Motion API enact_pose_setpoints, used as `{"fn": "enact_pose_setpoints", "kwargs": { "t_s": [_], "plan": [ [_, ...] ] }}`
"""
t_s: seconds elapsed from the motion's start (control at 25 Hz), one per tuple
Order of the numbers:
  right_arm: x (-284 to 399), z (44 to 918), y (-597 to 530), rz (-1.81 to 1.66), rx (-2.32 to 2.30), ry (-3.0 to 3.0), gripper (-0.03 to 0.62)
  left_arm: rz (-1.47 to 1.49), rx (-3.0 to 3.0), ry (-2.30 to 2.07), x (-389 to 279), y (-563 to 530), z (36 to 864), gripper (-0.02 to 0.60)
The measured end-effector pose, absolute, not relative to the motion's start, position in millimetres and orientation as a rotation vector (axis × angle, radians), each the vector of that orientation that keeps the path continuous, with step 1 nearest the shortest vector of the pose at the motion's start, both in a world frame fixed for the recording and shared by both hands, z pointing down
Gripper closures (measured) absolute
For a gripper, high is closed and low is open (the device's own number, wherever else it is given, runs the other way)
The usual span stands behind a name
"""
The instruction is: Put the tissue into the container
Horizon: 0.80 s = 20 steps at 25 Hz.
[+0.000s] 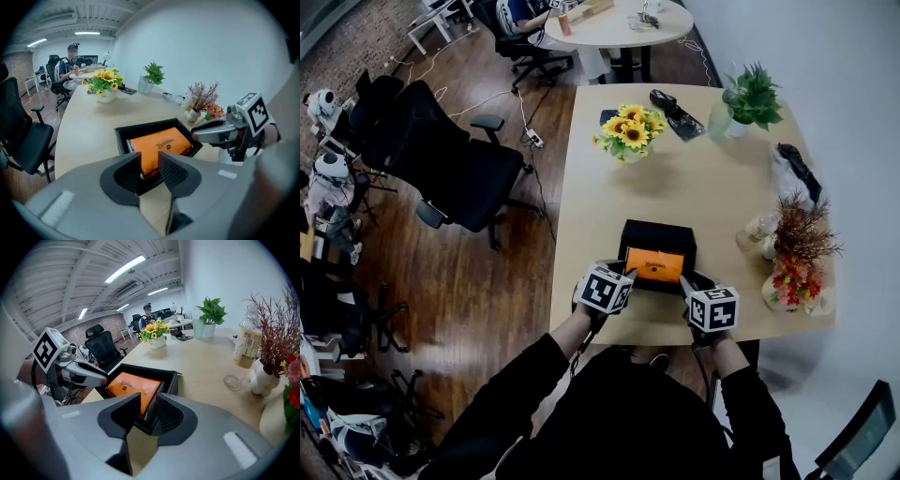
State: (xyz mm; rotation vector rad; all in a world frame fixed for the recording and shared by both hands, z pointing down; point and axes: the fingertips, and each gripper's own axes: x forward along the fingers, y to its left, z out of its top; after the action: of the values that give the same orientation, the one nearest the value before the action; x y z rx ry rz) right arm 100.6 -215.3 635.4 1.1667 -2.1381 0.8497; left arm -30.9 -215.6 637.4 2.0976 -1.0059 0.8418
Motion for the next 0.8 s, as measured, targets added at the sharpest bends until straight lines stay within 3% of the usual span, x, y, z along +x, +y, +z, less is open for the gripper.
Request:
{"fn": "enact_pose_setpoints", "kwargs": {
  "t_s": [0.8],
  "plan": [
    [108,602,-209,0.816,1.221,-2.267,0.488,0.654,2.124,-1.081,-31,-198,607,0.474]
  ]
}}
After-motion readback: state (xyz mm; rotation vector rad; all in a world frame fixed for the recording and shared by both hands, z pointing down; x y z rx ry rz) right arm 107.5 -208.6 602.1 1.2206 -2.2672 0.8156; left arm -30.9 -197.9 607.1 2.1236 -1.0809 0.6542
